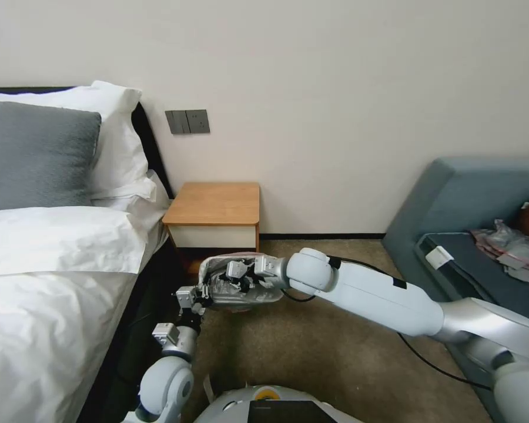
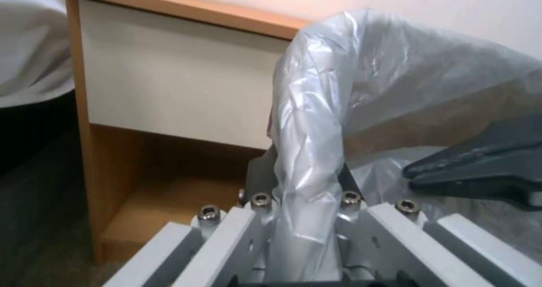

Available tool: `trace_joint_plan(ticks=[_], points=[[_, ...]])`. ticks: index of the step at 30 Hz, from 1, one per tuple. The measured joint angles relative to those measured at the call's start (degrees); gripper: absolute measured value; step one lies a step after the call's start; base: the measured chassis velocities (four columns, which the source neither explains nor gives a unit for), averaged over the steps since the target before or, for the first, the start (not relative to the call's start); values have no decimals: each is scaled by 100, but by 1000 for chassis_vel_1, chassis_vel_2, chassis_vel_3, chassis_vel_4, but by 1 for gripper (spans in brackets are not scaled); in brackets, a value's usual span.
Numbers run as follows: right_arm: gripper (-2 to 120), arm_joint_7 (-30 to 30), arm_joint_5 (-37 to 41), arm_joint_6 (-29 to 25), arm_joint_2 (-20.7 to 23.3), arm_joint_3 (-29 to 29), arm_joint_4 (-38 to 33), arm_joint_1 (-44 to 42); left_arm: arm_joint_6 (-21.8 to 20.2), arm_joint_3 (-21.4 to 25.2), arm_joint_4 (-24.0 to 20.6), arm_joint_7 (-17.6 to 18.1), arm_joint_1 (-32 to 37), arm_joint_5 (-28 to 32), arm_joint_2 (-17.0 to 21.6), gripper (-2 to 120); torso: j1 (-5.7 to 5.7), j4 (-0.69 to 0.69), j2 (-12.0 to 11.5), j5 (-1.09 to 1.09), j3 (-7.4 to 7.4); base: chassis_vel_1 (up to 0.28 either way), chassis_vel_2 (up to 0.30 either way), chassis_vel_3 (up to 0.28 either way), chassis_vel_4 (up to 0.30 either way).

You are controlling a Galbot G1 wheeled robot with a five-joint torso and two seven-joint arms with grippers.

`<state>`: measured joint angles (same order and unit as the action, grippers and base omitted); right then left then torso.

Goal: Pick up the garbage bag from the table and place it over the trash can.

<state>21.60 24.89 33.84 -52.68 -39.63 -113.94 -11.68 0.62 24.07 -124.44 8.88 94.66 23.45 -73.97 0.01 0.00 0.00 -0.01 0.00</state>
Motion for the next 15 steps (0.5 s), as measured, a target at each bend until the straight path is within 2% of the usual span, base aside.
trace_joint_plan(ticks=[10,15], points=[[0,-126,-18,17,-19,-33,299,-115,159,-9,-172,-54,54,-17,9,3,-1,-1,0,1,-1,0,0,0,0],[0,-122,-256,54,-72,-118,391,-76,214,-33,-213,-210,90,-164,17,3,-1,0,0,1,-1,0,0,0,0]])
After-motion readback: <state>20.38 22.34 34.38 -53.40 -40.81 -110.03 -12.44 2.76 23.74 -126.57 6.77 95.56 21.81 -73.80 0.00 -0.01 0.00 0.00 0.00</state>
